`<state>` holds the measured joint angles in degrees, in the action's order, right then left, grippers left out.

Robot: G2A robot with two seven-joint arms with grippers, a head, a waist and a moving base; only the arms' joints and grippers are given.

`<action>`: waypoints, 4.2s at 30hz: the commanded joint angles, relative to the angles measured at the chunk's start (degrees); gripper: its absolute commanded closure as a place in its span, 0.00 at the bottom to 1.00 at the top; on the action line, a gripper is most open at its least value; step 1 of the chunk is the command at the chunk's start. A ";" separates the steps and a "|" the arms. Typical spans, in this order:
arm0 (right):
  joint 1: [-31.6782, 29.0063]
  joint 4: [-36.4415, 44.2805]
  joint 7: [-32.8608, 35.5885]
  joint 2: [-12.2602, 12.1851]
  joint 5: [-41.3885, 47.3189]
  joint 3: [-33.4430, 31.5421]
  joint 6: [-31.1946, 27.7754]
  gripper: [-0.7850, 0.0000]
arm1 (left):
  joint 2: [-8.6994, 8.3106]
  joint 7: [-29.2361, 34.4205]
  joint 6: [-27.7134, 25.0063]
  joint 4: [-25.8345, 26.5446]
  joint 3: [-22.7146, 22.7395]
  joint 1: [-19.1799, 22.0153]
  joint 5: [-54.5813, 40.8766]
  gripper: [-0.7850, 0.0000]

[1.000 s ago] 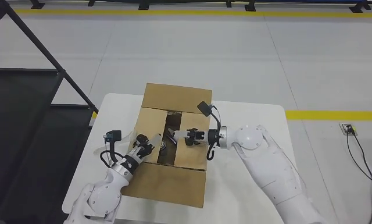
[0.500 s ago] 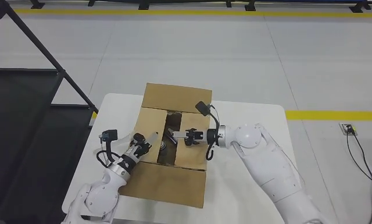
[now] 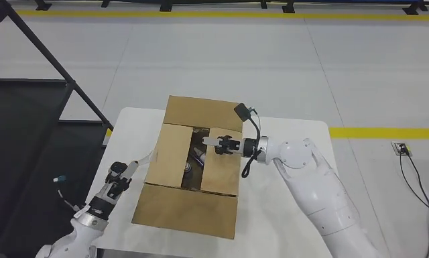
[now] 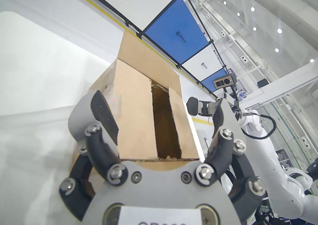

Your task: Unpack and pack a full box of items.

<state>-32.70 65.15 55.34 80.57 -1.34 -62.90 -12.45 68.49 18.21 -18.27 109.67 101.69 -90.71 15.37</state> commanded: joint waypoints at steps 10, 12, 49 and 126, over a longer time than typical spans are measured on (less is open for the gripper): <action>-1.79 0.93 -3.33 -0.52 1.65 -2.16 -0.13 0.00 | -1.48 18.26 -10.45 -5.76 7.33 -7.45 -18.25 0.00; -2.12 0.77 -5.09 -0.70 1.89 -3.08 -0.13 0.00 | -1.74 21.79 -11.14 -6.49 7.13 -7.37 -20.76 0.00; 10.71 -32.10 -27.99 3.94 2.88 0.77 1.24 0.00 | -3.74 25.51 -8.08 -7.25 0.04 2.42 -30.54 0.00; -4.53 3.35 2.47 -3.02 13.19 -6.97 16.92 0.00 | -0.91 -4.25 7.98 -12.61 -24.13 21.67 3.66 0.00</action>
<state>-37.09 68.16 56.51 77.62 11.78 -70.17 3.99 67.56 13.92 -10.32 97.03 77.62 -69.07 18.96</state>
